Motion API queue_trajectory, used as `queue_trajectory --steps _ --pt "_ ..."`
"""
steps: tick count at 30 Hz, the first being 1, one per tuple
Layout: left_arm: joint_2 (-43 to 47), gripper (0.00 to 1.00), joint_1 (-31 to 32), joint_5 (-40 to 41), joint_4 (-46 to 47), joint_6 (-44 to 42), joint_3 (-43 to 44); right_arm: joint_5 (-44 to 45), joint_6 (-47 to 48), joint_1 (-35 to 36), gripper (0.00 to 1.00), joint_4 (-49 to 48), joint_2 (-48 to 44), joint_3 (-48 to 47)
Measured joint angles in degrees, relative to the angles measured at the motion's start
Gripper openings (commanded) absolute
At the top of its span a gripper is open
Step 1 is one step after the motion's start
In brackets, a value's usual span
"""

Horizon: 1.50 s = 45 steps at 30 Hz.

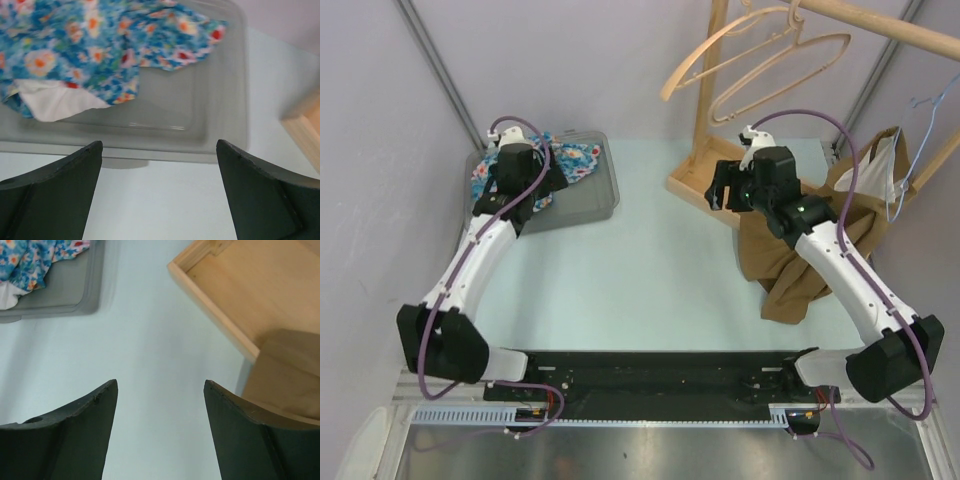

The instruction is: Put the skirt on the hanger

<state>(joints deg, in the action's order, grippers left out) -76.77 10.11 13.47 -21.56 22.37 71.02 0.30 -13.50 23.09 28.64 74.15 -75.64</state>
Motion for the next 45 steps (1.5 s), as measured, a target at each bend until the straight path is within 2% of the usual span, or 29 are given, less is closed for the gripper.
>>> queue_trajectory --steps 5,9,16,18,21,22,24,25,28,32,36,40,45 --pt "-8.33 0.98 -5.31 8.33 0.94 2.78 -0.11 -1.7 -1.07 2.47 0.74 -3.3 2.47 0.81" --pt "-14.97 0.98 -8.96 11.76 1.81 4.17 0.42 -3.08 -0.98 3.28 0.74 -5.64 4.74 0.87" --pt "-28.35 0.97 -13.11 15.78 1.46 6.32 8.83 -5.29 -0.44 3.26 0.74 -7.58 9.7 1.77" --pt "-31.23 0.9 -14.08 16.24 1.88 7.1 11.32 -5.49 -0.44 3.26 0.74 -8.04 11.04 1.81" --pt "-34.86 0.69 -15.52 16.04 3.19 7.96 13.84 -5.77 -0.46 3.06 0.74 -8.61 12.26 2.05" --pt "-35.78 0.52 -15.87 15.85 3.45 8.2 14.51 -5.86 -0.5 3.04 0.74 -8.92 12.55 2.1" --pt "-37.16 0.36 -16.28 14.82 4.07 8.48 15.61 -6.23 -0.68 2.91 0.74 -9.51 12.92 2.14" --pt "-37.66 0.18 -16.46 14.29 4.57 8.55 16.06 -6.34 -0.76 2.8 0.74 -9.86 13.09 2.14" --pt "-38.1 0.0 -16.57 12.68 6.12 8.61 16.46 -6.71 -1.01 2.51 0.74 -10.69 13.4 2.14" --pt "-36.98 0.0 -16.48 9.84 8.24 8.55 15.17 -6.91 -1.31 2.29 0.73 -11.17 13.4 2.14" --pt "-31.93 0.0 -15.85 6.67 10.05 7.34 10.27 -6.91 -1.68 2.29 0.73 -11.5 13.4 2.14" --pt "-22.32 0.0 -12.98 3.76 11.5 4.87 4.85 -6.78 -2.34 2.49 0.73 -11.58 13.4 2.14" --pt "-9.49 0.0 -5.35 2.01 13.0 0.98 2.64 -5.75 -2.38 3.63 0.73 -11.63 13.35 2.14"
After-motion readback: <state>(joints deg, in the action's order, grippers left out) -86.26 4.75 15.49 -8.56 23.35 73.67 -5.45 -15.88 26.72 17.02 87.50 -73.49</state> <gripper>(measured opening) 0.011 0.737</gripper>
